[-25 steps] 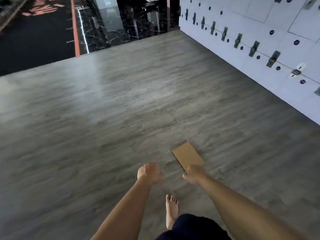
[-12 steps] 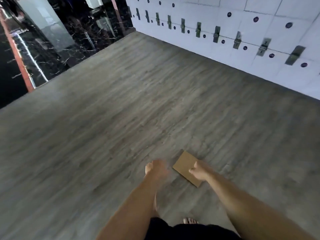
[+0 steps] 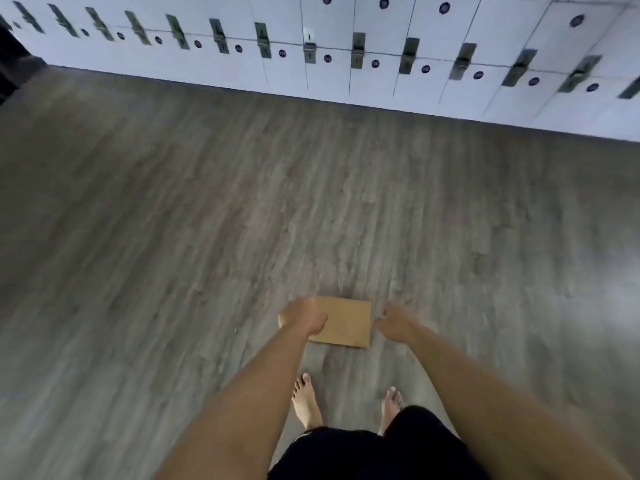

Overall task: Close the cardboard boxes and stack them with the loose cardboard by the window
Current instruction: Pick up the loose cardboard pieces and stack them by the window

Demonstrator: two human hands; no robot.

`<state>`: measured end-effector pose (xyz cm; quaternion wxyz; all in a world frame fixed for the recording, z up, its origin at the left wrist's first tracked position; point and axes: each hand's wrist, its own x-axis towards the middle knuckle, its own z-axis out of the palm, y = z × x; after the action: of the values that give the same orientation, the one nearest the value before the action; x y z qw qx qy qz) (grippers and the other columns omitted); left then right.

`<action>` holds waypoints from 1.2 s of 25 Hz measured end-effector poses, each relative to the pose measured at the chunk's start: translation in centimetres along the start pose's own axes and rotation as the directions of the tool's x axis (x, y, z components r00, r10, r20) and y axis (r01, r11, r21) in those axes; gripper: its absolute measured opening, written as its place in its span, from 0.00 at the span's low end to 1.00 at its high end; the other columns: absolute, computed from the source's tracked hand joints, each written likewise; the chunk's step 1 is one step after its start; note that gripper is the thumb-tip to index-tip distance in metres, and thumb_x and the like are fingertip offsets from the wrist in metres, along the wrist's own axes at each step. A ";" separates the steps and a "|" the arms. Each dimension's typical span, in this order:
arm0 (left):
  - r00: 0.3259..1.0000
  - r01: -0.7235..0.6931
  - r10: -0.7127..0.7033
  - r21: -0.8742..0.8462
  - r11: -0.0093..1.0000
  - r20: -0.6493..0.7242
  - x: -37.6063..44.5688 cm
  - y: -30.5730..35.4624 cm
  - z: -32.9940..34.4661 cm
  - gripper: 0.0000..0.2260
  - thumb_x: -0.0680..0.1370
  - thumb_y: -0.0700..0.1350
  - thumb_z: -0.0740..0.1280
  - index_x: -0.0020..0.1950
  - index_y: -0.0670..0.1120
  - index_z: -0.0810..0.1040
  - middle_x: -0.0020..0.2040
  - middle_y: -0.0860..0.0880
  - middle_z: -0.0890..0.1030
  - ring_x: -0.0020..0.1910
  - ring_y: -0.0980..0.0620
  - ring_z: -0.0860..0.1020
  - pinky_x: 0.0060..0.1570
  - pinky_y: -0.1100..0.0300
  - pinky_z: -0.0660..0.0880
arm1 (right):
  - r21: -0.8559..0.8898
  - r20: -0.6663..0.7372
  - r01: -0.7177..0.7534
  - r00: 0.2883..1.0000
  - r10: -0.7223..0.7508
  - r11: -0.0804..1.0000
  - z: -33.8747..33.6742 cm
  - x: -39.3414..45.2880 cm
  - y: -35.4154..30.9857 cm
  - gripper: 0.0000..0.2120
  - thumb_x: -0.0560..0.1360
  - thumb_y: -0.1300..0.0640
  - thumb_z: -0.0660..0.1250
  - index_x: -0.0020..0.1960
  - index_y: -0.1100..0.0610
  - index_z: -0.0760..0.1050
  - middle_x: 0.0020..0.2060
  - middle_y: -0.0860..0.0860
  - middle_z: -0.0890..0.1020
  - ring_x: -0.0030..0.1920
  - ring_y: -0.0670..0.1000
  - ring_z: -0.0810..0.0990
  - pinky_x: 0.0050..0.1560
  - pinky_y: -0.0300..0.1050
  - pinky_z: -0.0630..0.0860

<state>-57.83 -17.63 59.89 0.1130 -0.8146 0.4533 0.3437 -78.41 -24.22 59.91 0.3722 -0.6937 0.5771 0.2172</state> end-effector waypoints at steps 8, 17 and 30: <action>0.999 0.009 -0.008 0.028 1.000 -0.036 5.9 -0.3 1.0 0.20 0.80 0.56 0.61 0.67 0.45 0.74 0.64 0.43 0.78 0.61 0.42 0.78 0.55 0.51 0.77 | 0.162 -0.018 -0.077 0.997 0.081 0.984 1.4 5.4 0.6 0.25 0.81 0.47 0.60 0.74 0.56 0.64 0.68 0.55 0.73 0.67 0.56 0.74 0.63 0.52 0.74; 0.996 0.076 -0.078 -0.037 0.996 -0.049 25.7 -3.2 16.6 0.25 0.80 0.58 0.64 0.71 0.44 0.67 0.68 0.41 0.71 0.65 0.40 0.72 0.59 0.48 0.72 | 0.178 -0.044 -0.123 0.990 0.132 0.976 11.7 24.8 7.9 0.28 0.82 0.48 0.60 0.78 0.58 0.58 0.69 0.58 0.72 0.65 0.59 0.75 0.62 0.53 0.76; 0.991 0.136 -0.137 -0.047 0.990 -0.010 50.7 -9.7 45.9 0.38 0.77 0.62 0.67 0.78 0.42 0.58 0.74 0.39 0.64 0.71 0.38 0.68 0.66 0.46 0.72 | 0.252 -0.048 -0.243 0.964 0.263 0.937 36.6 51.9 18.4 0.40 0.77 0.45 0.65 0.80 0.51 0.46 0.71 0.59 0.65 0.69 0.61 0.68 0.66 0.56 0.69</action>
<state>-53.05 -22.92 -8.83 0.1143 -0.8484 0.3891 0.3402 -79.00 -30.34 -5.89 0.4000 -0.5708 0.6984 0.1625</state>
